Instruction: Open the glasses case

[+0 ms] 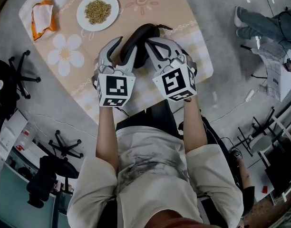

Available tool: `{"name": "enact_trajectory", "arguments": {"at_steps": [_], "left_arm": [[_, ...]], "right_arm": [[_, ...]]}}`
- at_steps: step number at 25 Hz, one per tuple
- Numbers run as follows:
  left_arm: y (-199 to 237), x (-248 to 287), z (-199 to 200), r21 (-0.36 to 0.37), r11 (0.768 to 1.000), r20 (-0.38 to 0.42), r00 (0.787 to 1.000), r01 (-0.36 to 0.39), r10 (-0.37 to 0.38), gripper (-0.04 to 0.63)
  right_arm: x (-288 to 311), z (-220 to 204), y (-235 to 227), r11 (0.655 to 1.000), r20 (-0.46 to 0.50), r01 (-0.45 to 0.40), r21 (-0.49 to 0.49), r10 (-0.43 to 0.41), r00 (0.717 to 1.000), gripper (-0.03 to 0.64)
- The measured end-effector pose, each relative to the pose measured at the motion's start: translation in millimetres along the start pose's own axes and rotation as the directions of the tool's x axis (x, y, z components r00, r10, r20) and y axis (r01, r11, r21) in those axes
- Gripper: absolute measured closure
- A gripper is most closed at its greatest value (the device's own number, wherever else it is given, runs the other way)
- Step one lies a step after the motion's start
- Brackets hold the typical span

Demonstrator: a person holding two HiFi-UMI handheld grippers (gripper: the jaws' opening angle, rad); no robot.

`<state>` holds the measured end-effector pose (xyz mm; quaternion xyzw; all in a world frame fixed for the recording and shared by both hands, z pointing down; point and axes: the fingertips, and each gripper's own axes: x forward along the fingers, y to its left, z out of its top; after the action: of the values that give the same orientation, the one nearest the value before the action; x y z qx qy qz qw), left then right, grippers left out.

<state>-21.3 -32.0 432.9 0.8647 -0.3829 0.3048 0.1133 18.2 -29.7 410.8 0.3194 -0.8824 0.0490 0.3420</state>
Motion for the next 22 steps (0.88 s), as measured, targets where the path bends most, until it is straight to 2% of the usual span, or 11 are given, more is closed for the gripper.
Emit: {"name": "enact_trajectory", "arguments": {"at_steps": [22], "left_arm": [[23.8,5.3,-3.7,-0.059,0.997,-0.02,0.999,-0.05,0.049,0.431]], "right_arm": [[-9.0,-12.9,4.6,0.999,-0.079,0.033,-0.044,-0.036,0.996,0.601]]}}
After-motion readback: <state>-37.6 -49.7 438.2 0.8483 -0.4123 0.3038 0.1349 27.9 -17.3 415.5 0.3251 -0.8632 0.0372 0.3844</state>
